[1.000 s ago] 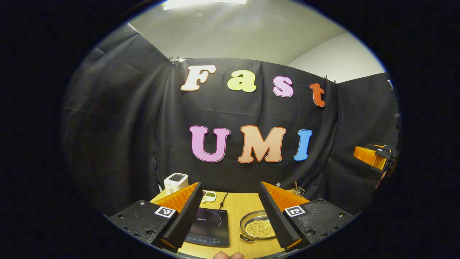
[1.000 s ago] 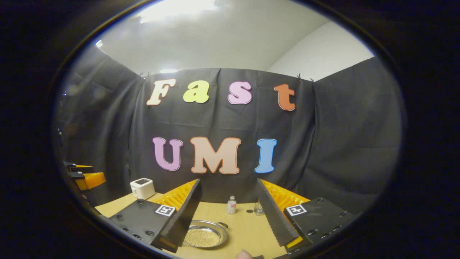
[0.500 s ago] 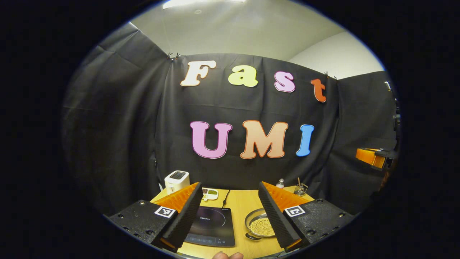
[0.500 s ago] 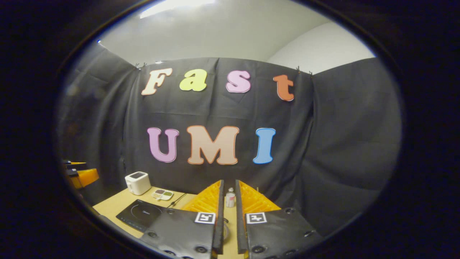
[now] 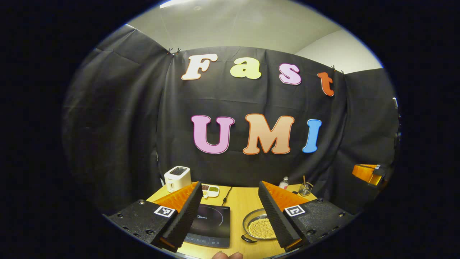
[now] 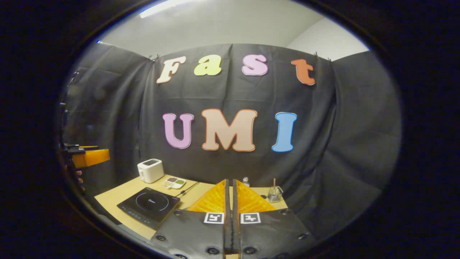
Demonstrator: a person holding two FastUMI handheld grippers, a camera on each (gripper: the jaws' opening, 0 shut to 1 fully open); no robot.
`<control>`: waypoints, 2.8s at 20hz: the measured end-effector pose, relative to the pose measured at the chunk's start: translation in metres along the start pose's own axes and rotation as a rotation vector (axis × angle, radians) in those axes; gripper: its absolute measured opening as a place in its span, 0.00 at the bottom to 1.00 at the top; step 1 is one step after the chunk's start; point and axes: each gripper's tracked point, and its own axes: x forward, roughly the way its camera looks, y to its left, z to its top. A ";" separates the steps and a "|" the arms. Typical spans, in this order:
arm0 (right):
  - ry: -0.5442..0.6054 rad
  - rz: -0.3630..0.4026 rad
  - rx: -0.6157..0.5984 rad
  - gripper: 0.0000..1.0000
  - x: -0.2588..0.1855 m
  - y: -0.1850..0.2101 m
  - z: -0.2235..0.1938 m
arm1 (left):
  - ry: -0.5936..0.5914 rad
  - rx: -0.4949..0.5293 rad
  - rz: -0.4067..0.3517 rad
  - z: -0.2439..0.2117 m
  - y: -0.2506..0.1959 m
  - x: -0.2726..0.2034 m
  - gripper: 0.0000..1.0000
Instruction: First push the handle of the pot to place it horizontally, then grasp the pot with both hands and set it on the induction cooktop.
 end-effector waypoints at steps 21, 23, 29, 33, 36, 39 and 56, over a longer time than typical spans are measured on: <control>0.564 -0.139 0.233 0.00 0.062 0.137 -0.243 | 0.070 -0.046 -0.193 -0.074 0.091 0.152 0.95; 0.612 -0.169 0.284 0.03 0.061 0.149 -0.266 | 0.083 -0.063 -0.216 -0.079 0.098 0.163 0.96; 0.805 -0.197 0.265 0.02 0.054 0.174 -0.326 | 0.090 -0.056 -0.254 -0.092 0.107 0.185 0.95; 0.925 -0.200 0.164 0.03 0.047 0.181 -0.361 | 0.098 -0.057 -0.249 -0.100 0.118 0.188 0.96; 0.990 -0.200 0.098 0.03 0.044 0.181 -0.382 | 0.114 -0.060 -0.232 -0.107 0.129 0.188 0.96; 1.042 -0.199 0.078 0.02 0.043 0.184 -0.393 | 0.118 -0.056 -0.215 -0.110 0.140 0.186 0.95; 1.031 -0.130 0.237 0.03 0.111 0.247 -0.395 | 0.131 -0.067 -0.181 -0.117 0.162 0.179 0.96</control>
